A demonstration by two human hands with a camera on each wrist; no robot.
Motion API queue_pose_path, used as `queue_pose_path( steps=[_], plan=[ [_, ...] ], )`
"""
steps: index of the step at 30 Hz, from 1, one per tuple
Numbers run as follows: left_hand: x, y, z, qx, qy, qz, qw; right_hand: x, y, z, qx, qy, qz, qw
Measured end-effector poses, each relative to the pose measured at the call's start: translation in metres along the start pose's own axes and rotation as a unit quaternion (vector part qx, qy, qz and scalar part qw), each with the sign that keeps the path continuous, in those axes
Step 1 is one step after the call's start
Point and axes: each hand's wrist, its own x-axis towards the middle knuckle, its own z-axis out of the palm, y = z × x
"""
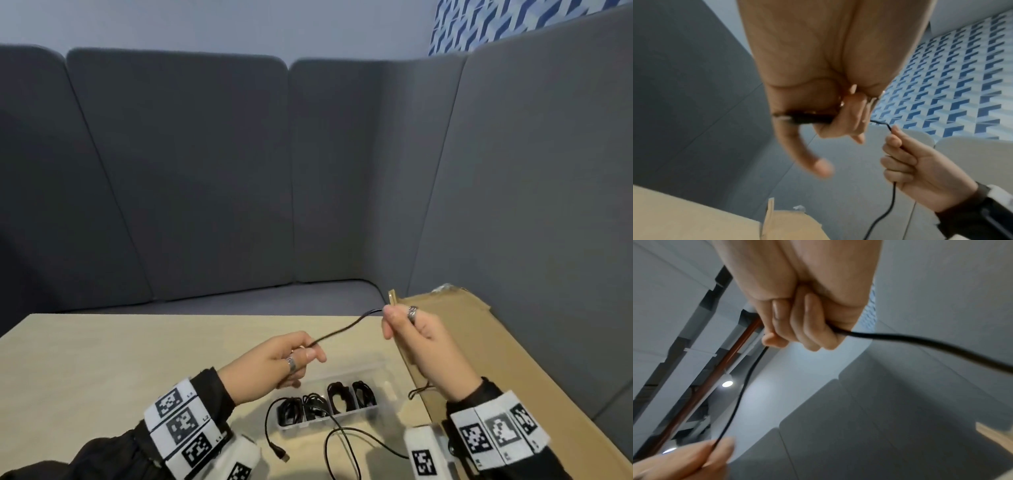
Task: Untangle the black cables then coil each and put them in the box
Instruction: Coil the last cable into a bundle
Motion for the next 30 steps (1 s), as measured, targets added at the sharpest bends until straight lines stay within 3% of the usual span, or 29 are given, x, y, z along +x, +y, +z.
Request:
queue_pose_path(
  steps=[6, 9, 11, 14, 17, 20, 23, 26, 28, 30],
  plan=[
    [-0.006, 0.014, 0.006, -0.140, -0.069, 0.007, 0.988, 0.008, 0.006, 0.005, -0.031, 0.157, 0.010, 0.987],
    [-0.008, 0.022, 0.001, -0.235, -0.175, 0.009, 0.956, 0.006, 0.016, 0.014, -0.049, 0.170, 0.021, 0.984],
    [-0.010, 0.025, -0.004, -0.306, -0.207, 0.021, 0.929, 0.001, 0.024, 0.018, -0.058, 0.155, 0.031, 0.986],
    [-0.008, 0.025, -0.013, -0.342, -0.095, 0.004, 0.935, -0.008, 0.026, 0.015, -0.052, 0.048, 0.060, 0.996],
    [-0.004, 0.024, -0.022, -0.328, 0.017, -0.011, 0.944, -0.022, 0.023, 0.005, 0.044, -0.107, 0.091, 0.989],
    [-0.001, 0.024, -0.029, -0.311, 0.078, -0.005, 0.947, -0.035, 0.021, -0.003, 0.046, -0.179, 0.092, 0.978],
    [-0.002, 0.028, -0.029, -0.376, 0.011, 0.007, 0.926, -0.034, 0.016, 0.005, -0.013, -0.147, 0.113, 0.983],
    [-0.001, 0.035, -0.020, -0.489, -0.042, 0.043, 0.870, -0.029, 0.010, 0.028, 0.021, -0.076, 0.169, 0.982],
    [0.005, 0.040, -0.012, -0.547, -0.030, 0.079, 0.833, -0.028, 0.007, 0.047, -0.001, -0.054, 0.150, 0.987],
    [0.012, 0.044, -0.007, -0.571, 0.023, 0.100, 0.815, -0.030, 0.002, 0.065, -0.055, -0.025, 0.084, 0.995]
  ],
)
